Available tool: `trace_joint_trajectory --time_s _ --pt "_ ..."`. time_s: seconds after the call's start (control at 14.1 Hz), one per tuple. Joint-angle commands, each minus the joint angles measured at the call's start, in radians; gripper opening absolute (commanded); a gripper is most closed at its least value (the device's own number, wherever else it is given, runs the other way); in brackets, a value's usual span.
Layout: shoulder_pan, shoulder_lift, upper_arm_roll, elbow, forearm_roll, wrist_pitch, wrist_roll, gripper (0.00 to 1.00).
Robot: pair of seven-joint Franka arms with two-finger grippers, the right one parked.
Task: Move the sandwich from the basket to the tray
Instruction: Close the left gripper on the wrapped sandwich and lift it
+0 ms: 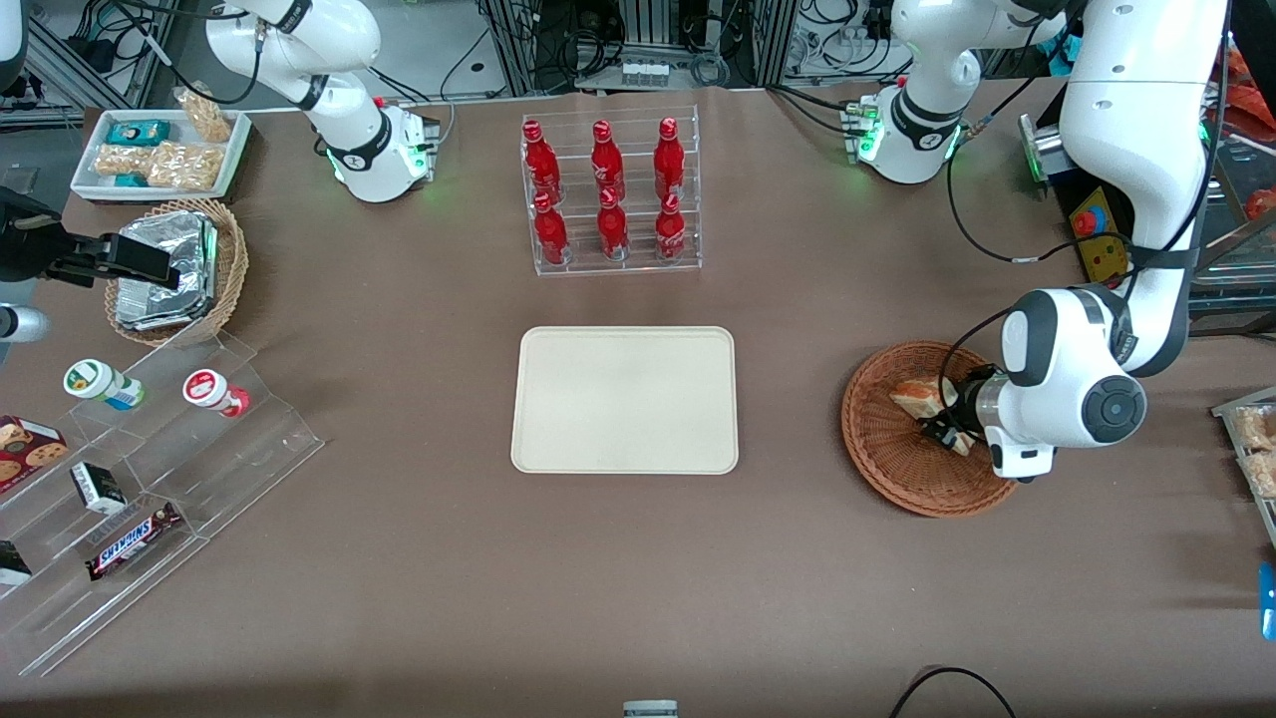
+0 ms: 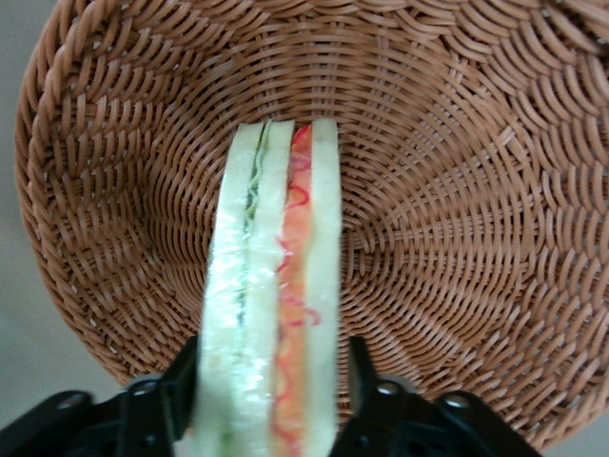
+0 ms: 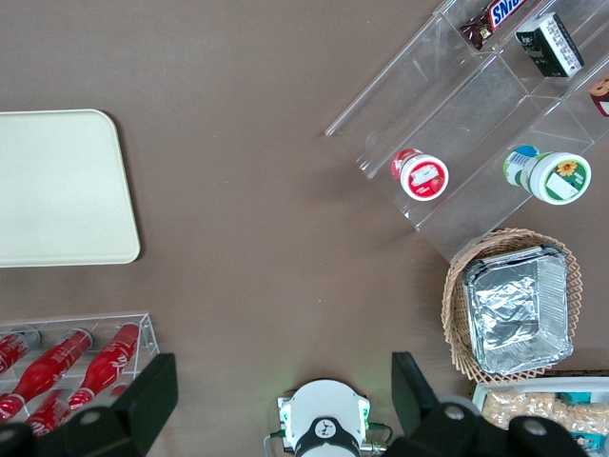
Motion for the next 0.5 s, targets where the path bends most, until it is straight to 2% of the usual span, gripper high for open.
trace_joint_trajectory --time_s 0.0,0.21,0.28,0.43 --pt "-0.002 -0.006 -0.002 0.012 0.011 -0.005 -0.034 0.25" --pt "-0.011 -0.053 -0.005 0.053 0.025 -0.020 -0.023 0.17" --pt "-0.023 -0.069 -0.011 0.082 0.051 -0.034 -0.025 0.17" --pt "-0.118 -0.061 -0.024 0.168 0.069 -0.078 -0.026 0.17"
